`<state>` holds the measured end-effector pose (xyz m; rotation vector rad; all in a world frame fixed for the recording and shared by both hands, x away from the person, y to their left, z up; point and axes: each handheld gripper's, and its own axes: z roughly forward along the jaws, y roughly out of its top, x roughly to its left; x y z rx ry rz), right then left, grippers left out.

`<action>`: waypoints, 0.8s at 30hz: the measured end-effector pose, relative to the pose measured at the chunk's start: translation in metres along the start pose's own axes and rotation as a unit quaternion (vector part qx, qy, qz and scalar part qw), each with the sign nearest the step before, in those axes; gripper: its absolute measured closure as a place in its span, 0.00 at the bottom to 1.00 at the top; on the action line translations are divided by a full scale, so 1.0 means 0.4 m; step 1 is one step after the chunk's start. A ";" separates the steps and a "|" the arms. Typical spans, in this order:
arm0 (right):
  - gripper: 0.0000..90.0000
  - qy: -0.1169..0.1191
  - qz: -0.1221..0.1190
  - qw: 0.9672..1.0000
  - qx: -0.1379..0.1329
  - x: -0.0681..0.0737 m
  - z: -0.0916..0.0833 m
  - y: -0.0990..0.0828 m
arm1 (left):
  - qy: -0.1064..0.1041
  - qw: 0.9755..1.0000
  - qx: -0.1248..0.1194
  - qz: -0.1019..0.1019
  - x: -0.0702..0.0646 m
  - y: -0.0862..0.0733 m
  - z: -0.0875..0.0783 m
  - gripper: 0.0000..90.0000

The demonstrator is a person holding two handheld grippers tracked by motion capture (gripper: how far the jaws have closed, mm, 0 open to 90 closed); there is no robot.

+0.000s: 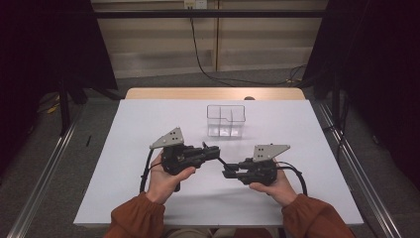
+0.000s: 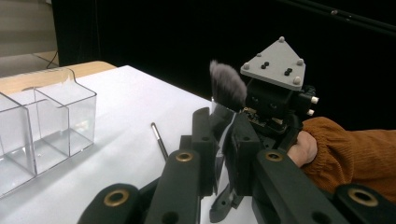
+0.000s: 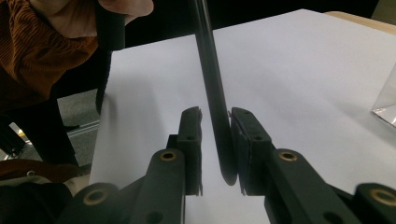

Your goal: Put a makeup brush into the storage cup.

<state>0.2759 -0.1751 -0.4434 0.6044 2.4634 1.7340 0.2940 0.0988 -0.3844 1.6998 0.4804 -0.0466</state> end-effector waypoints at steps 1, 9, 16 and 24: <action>0.77 0.000 0.003 1.000 -0.001 0.000 0.000 0.000 | -0.001 1.000 0.001 0.001 0.001 0.001 0.000 0.93; 0.57 0.004 0.009 1.000 -0.011 -0.002 -0.006 0.004 | 0.005 1.000 0.001 -0.007 0.007 0.004 -0.008 0.93; 0.27 0.006 0.025 1.000 -0.012 -0.005 -0.008 0.008 | 0.010 1.000 0.005 -0.005 0.008 0.010 -0.016 0.93; 0.08 -0.010 0.030 0.999 -0.016 -0.007 -0.016 0.011 | 0.019 1.000 0.011 -0.006 0.015 0.018 -0.034 0.93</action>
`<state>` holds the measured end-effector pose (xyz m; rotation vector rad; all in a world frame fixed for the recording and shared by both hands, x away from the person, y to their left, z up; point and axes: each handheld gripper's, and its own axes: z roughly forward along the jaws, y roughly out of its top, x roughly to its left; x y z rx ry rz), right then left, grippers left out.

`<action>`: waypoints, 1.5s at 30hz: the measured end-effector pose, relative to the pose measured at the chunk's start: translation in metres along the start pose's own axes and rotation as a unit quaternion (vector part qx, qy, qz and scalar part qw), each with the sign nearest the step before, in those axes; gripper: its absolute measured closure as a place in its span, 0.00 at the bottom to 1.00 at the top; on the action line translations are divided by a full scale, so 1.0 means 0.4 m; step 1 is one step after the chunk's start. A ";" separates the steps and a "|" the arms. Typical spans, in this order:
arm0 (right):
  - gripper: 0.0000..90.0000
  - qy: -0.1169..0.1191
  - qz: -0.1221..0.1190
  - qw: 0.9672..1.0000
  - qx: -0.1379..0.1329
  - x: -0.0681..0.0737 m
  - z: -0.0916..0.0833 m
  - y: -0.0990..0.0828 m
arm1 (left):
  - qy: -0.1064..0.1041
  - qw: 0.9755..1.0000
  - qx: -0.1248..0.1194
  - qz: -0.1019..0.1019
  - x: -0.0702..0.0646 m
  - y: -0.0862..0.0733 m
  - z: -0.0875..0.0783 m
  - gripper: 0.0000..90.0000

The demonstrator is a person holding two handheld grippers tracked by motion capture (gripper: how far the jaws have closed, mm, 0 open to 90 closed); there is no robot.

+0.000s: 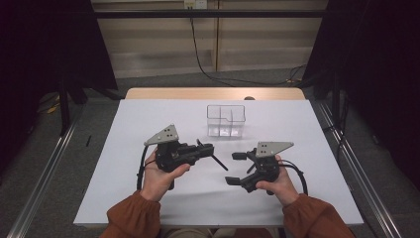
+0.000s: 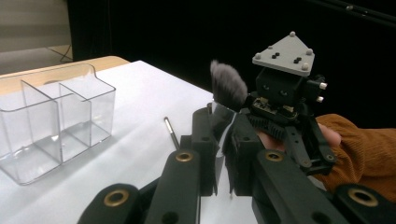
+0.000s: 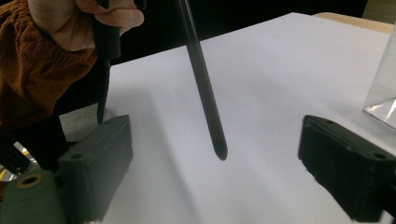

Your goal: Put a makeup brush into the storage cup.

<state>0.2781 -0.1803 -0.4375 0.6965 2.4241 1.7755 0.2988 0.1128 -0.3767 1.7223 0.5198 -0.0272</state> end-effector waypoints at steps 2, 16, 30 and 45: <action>0.04 -0.009 -0.003 1.000 -0.003 0.001 -0.002 0.000 | 0.003 1.000 0.000 0.001 0.000 0.005 -0.005 0.93; 0.03 -0.021 -0.003 1.000 -0.014 -0.004 -0.019 0.002 | 0.020 1.000 0.022 0.000 0.003 0.032 -0.032 0.93; 0.01 -0.031 -0.009 0.999 -0.013 0.000 -0.020 0.006 | 0.011 0.998 0.065 0.005 0.008 0.079 -0.045 0.93; 0.04 -0.026 -0.012 1.000 -0.007 0.002 -0.019 0.011 | 0.016 0.990 0.141 0.016 0.014 0.088 0.038 0.93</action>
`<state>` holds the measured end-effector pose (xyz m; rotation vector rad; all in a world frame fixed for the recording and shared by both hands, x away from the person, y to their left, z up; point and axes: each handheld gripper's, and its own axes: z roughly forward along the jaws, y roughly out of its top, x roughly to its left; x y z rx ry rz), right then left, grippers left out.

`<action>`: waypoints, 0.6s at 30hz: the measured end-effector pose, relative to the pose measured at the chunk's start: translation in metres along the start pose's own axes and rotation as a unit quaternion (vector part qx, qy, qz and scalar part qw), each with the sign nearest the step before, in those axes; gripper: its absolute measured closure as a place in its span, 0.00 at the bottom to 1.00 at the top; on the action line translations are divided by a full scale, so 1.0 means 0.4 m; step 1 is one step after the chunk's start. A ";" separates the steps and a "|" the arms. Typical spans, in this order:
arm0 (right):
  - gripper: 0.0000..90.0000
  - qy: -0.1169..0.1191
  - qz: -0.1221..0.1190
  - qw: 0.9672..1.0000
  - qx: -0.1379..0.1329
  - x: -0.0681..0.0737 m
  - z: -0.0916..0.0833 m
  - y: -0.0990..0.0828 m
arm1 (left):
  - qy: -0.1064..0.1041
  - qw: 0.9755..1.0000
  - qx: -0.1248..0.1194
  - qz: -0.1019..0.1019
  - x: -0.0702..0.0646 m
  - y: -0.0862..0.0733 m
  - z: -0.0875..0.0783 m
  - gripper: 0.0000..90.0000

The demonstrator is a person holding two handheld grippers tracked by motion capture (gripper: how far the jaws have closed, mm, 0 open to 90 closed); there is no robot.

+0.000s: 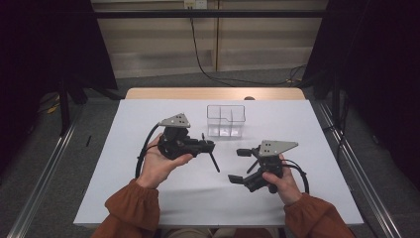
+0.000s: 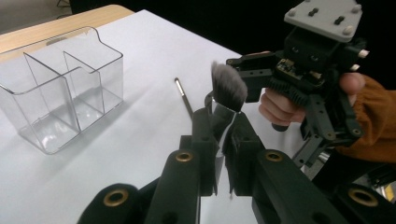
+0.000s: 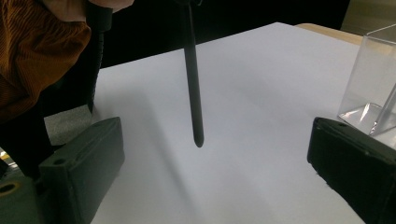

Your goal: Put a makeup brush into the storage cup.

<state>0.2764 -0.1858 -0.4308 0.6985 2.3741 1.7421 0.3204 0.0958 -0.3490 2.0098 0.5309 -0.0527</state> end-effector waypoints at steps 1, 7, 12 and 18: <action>0.04 -0.001 0.000 1.000 0.000 0.000 0.000 0.000 | 0.001 1.000 0.003 0.001 -0.001 0.001 0.002 0.93; 0.04 -0.006 0.003 1.000 0.004 0.001 0.004 0.002 | 0.005 1.000 0.029 0.008 -0.005 -0.001 0.019 0.93; 0.07 -0.010 0.002 1.000 0.000 0.005 0.007 0.005 | 0.007 1.000 0.030 0.001 -0.002 -0.001 0.020 0.93; 0.09 -0.008 -0.003 1.000 -0.003 0.011 0.010 0.015 | 0.005 1.000 0.030 -0.001 0.001 -0.005 0.025 0.93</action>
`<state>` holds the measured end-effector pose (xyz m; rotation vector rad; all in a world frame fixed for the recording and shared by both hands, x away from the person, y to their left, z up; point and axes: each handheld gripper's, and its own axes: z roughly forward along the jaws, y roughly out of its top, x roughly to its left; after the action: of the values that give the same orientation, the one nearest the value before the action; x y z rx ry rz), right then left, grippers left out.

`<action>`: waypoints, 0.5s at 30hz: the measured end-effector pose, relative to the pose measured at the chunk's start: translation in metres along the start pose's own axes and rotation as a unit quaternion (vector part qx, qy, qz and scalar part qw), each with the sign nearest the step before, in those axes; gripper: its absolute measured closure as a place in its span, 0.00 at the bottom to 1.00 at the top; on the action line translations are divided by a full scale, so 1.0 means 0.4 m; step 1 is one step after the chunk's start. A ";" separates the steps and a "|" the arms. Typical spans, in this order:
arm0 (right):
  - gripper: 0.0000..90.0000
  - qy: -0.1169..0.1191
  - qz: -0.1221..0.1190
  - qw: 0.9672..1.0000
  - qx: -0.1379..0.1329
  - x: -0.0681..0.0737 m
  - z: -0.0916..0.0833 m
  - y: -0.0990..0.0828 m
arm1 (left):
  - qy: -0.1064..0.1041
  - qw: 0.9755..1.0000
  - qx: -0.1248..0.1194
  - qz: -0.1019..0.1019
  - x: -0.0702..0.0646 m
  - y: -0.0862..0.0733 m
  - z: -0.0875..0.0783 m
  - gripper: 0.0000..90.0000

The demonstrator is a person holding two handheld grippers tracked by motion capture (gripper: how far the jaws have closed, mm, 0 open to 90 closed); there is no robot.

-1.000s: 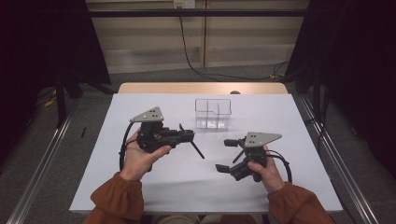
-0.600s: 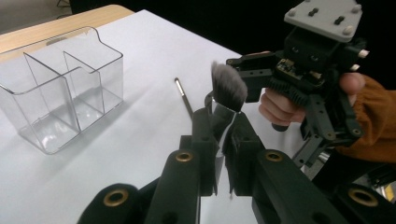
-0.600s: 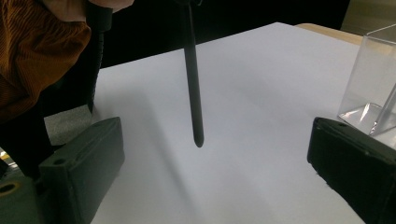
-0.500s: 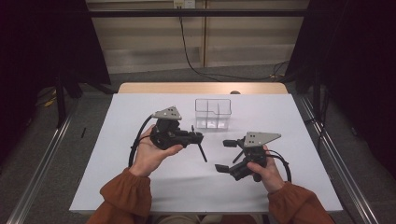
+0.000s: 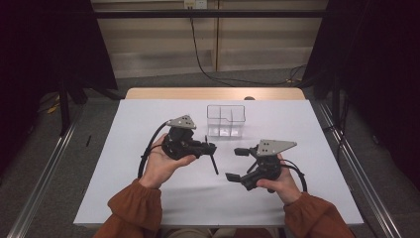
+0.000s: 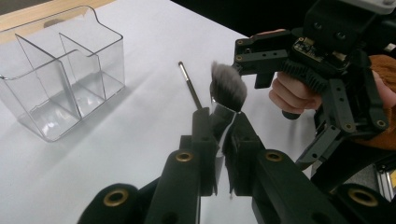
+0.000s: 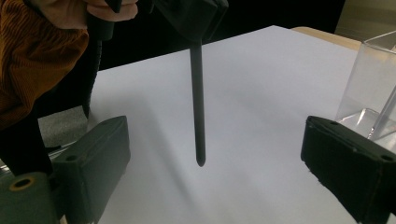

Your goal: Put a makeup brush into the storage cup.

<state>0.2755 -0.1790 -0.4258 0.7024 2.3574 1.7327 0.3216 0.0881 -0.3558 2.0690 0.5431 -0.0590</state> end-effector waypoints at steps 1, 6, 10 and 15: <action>0.09 -0.001 0.000 1.000 0.001 0.002 0.002 0.003 | 0.000 1.000 0.000 0.000 -0.001 0.000 0.002 0.93; 0.12 -0.003 -0.004 1.000 0.008 0.009 0.017 0.018 | -0.004 1.000 0.001 0.005 -0.006 -0.001 0.006 0.93; 0.19 0.001 -0.014 1.000 0.022 0.009 0.032 0.034 | -0.003 1.000 -0.004 0.004 -0.008 -0.003 0.004 0.93; 0.30 0.008 -0.018 0.999 0.033 0.000 0.051 0.049 | -0.003 1.000 -0.007 0.002 -0.006 -0.004 -0.002 0.93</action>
<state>0.2890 -0.1567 -0.4142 0.6539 2.4328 1.6593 0.3187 0.0886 -0.3563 2.0549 0.5348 -0.0578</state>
